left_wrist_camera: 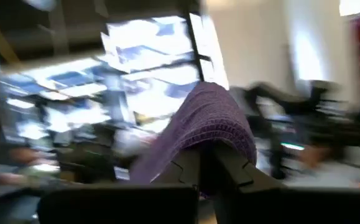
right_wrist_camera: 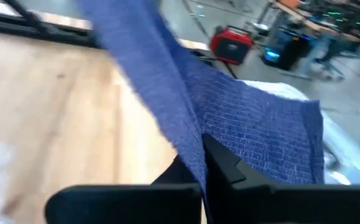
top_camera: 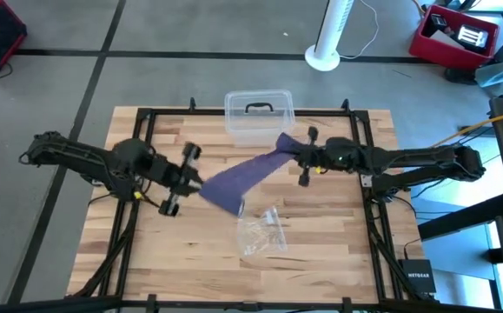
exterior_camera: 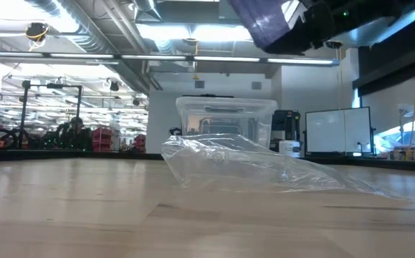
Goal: Roll bandage
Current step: Roll the violet bandage
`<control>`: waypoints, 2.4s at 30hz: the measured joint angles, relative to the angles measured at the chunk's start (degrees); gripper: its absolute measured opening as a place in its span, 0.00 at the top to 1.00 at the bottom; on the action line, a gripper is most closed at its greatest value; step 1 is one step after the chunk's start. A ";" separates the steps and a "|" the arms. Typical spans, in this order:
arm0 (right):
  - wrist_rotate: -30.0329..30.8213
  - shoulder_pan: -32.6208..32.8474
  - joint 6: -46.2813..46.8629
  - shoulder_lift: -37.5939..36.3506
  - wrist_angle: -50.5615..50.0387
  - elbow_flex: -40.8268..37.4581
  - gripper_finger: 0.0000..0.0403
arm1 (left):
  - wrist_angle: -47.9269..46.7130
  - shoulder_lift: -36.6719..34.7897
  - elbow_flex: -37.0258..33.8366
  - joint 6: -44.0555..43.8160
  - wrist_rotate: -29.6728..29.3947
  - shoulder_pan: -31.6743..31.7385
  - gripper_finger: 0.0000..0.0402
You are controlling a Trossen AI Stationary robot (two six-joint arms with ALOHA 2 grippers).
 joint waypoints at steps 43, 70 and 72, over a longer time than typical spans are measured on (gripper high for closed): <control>-0.62 6.59 10.92 19.53 22.58 0.09 0.54 | -0.48 2.23 0.00 8.38 -17.80 7.74 0.99; -8.72 6.93 7.11 33.07 43.81 1.70 0.92 | 0.85 2.20 0.00 8.58 -16.15 7.76 0.99; -8.35 8.53 6.86 32.06 42.94 1.70 0.97 | 1.07 2.14 0.00 8.91 -16.31 7.76 0.99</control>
